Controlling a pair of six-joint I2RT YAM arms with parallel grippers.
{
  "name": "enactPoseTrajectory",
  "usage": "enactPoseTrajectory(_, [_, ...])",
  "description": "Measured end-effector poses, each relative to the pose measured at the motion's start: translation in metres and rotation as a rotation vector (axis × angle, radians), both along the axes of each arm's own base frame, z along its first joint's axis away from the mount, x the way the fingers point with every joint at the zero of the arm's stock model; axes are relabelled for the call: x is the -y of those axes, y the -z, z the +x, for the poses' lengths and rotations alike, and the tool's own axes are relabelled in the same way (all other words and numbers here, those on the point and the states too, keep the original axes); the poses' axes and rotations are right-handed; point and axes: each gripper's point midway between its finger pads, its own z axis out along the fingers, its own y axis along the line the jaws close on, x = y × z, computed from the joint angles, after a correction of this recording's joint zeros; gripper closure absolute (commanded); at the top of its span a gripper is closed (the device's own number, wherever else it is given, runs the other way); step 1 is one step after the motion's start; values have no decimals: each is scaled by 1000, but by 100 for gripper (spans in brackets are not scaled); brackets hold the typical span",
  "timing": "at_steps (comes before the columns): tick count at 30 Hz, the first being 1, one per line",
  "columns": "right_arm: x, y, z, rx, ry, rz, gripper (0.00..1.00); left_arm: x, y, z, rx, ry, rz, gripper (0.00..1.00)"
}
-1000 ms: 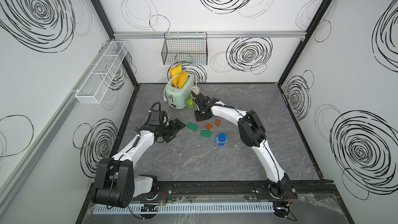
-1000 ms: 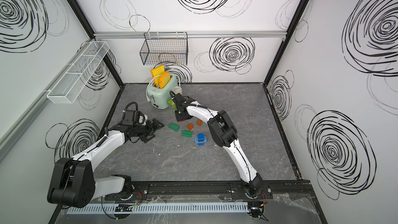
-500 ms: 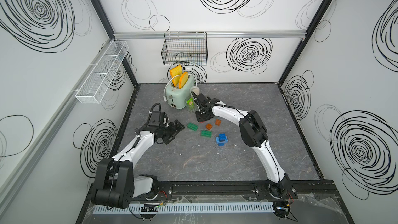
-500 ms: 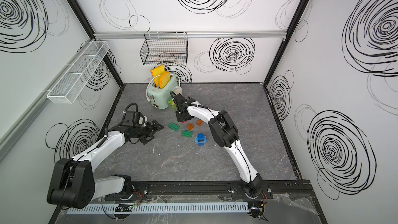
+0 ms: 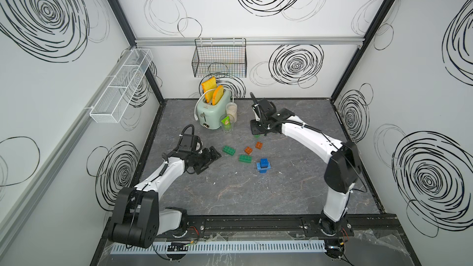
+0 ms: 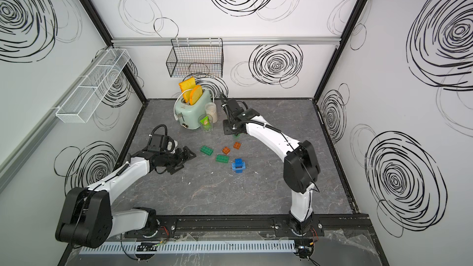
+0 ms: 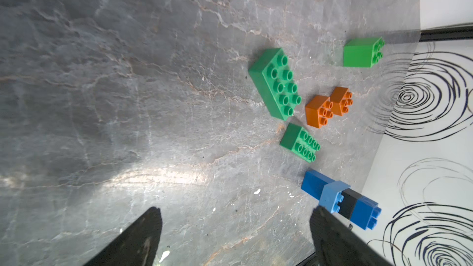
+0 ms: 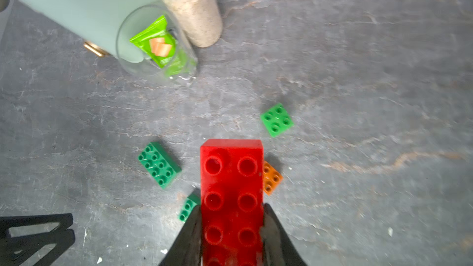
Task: Assemble the letter f with lego
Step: Place the lego brick at the center of the board.
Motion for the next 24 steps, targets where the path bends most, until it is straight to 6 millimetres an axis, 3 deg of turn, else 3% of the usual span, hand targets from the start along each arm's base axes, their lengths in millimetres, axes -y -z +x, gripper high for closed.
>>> enactPoseTrajectory(4, [75, 35, -23, -78, 144, -45, 65, 12, 0, -5, 9, 56, 7, 5])
enactPoseTrajectory(7, [109, 76, -52, -175, 201, -92, 65, 19, 0, -9, 17, 97, 13, 4])
enactPoseTrajectory(10, [122, 110, -80, -260, 219, -118, 65, 28, -2, -14, 31, 147, 16, 2])
enactPoseTrajectory(13, [128, 127, -92, -302, 233, -117, 65, 42, -6, -20, 50, 215, 11, 1])
enactPoseTrajectory(19, [134, 136, -86, -302, 271, -64, 64, 72, -14, -36, 76, 348, -11, 1])
enactPoseTrajectory(24, [136, 141, -80, -298, 291, -36, 60, 74, -11, -39, 70, 354, -20, 1])
